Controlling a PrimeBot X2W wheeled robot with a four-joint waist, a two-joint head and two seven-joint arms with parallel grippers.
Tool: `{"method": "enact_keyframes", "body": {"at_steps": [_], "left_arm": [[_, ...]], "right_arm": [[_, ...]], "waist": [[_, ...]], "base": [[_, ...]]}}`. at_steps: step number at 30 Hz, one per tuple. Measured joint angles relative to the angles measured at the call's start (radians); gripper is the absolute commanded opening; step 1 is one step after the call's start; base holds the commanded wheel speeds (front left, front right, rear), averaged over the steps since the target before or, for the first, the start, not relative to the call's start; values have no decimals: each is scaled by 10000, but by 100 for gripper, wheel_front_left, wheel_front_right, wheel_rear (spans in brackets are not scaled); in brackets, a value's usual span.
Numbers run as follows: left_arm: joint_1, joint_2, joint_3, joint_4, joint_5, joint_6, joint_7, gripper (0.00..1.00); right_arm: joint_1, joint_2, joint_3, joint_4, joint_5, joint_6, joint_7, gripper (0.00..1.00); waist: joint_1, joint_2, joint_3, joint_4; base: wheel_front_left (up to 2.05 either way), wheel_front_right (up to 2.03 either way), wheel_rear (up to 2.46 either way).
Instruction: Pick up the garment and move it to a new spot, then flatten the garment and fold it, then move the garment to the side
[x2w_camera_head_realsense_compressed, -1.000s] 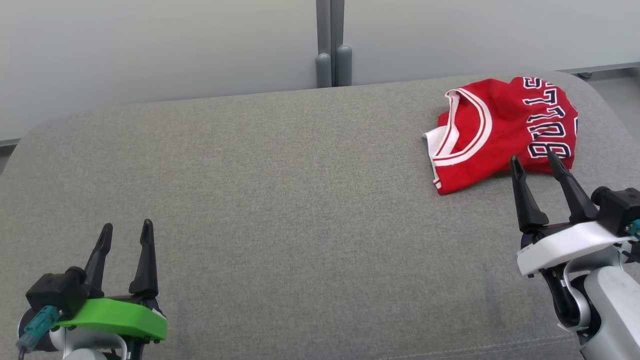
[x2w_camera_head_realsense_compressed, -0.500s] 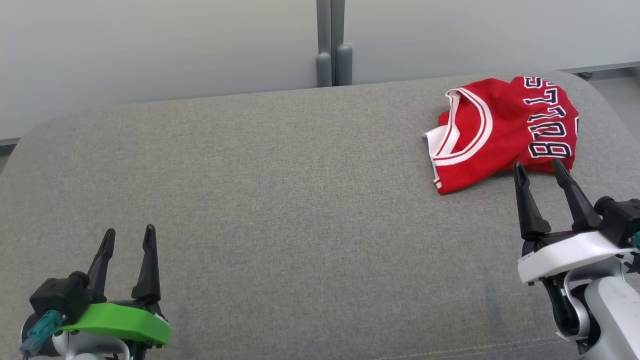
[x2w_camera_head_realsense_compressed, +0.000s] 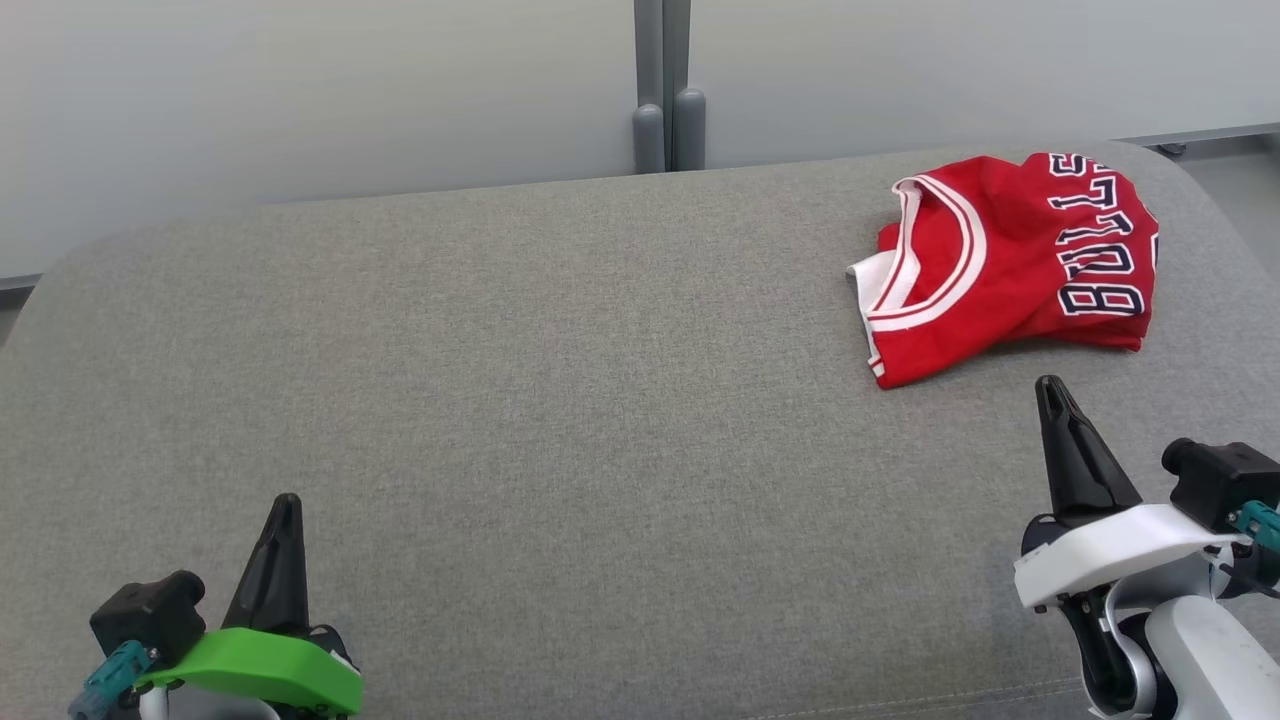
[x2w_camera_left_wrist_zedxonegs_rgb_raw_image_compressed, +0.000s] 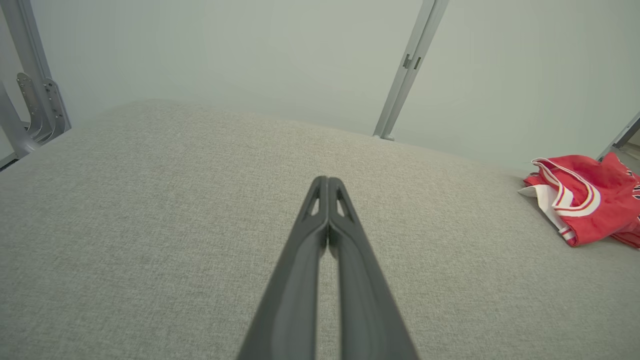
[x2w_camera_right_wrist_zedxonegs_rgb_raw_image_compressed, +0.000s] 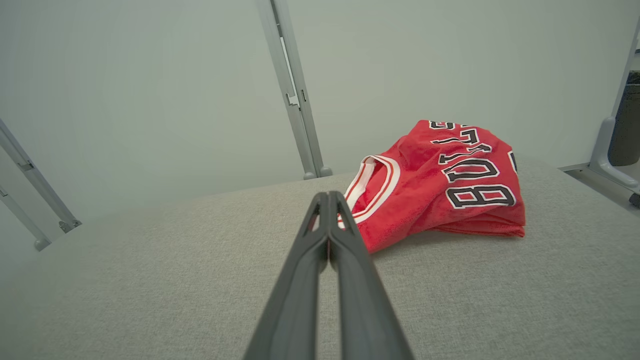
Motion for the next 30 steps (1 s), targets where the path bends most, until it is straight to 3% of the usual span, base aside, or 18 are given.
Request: {"method": "enact_keyframes", "body": {"at_steps": [20, 23, 30], "left_arm": [[-20, -182, 430, 82, -2098, -109, 740, 0], [-50, -284, 665, 92, -2991, -196, 1045, 0], [-68, -405, 840, 98, -3739, -201, 1241, 0]], "right_arm": [[8, 485, -746, -17, 2316, 224, 593, 0], [8, 654, -1068, 6, 3237, 307, 844, 0], [6, 792, -1356, 38, 4033, 351, 1074, 0]], "waist": [[0, 0, 2, 12], [0, 0, 3, 17], [0, 0, 4, 20]], "base": [[0, 0, 0], [0, 0, 0], [0, 0, 0]]}}
